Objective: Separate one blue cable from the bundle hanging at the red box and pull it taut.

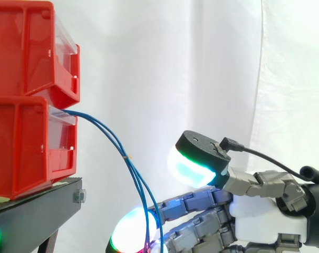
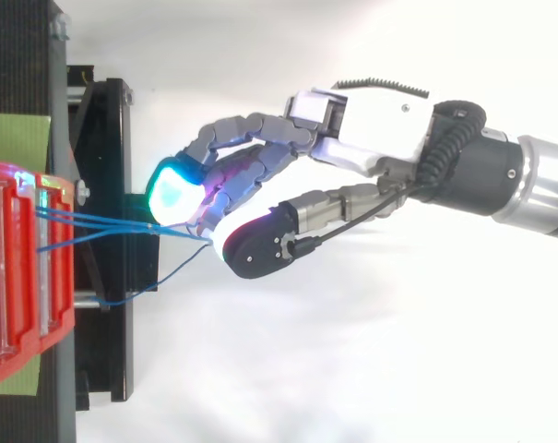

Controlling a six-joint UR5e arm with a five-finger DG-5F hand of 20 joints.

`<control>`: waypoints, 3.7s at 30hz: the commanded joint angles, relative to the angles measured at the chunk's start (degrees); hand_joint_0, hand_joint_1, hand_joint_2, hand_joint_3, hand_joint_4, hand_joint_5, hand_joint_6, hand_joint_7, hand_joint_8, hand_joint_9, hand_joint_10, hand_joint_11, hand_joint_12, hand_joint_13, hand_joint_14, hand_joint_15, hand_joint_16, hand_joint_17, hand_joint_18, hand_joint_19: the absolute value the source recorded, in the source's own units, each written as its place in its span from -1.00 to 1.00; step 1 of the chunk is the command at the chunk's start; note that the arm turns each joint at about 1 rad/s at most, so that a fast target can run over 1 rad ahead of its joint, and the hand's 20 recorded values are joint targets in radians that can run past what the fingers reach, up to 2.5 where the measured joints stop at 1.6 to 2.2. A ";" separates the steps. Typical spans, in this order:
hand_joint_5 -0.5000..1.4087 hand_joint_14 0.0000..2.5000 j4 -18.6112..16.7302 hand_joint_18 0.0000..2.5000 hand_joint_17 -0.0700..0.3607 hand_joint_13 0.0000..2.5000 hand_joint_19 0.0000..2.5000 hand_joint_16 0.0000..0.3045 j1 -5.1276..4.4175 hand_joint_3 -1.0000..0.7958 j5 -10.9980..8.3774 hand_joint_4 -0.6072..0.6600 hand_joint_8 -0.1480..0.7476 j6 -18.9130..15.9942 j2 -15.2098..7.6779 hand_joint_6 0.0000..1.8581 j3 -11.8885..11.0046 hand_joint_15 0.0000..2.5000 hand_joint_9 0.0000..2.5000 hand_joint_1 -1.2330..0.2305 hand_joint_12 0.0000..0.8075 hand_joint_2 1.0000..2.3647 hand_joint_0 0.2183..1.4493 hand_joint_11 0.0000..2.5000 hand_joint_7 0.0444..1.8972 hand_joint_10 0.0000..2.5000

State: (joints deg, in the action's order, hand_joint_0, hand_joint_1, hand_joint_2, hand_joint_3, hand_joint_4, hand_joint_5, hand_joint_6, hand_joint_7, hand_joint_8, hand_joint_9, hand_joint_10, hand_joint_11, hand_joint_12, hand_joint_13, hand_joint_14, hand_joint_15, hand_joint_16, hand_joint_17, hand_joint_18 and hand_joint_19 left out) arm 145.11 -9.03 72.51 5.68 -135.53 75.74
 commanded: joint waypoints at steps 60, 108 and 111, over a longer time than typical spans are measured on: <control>-0.68 -0.98 -8.71 -0.50 -0.39 -0.20 -0.70 -0.82 0.15 -0.07 5.45 0.21 0.08 4.86 -1.85 -0.13 -2.35 -0.53 -0.10 -0.30 -0.21 -0.97 -0.29 -0.13 -0.16 -0.99; -0.68 -0.98 -7.83 -0.40 -0.27 -0.19 -0.54 -0.74 3.93 -0.44 10.20 -0.18 0.02 1.35 -1.85 0.06 -3.06 -0.41 -0.02 -0.47 -0.18 -1.00 -0.03 0.11 0.10 -1.00; -0.66 -0.98 -7.83 -0.39 -0.26 -0.19 -0.57 -0.74 4.11 -0.44 10.20 -0.11 0.00 1.35 -1.85 0.05 -3.06 -0.42 -0.02 -0.53 -0.18 -1.00 -0.08 0.12 0.13 -1.00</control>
State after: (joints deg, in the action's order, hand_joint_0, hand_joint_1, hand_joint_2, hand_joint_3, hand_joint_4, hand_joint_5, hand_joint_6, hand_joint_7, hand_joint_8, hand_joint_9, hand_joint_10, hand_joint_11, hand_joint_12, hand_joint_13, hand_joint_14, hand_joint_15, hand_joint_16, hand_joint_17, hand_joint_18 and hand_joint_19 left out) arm 137.27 -5.06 82.69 7.03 -137.37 72.70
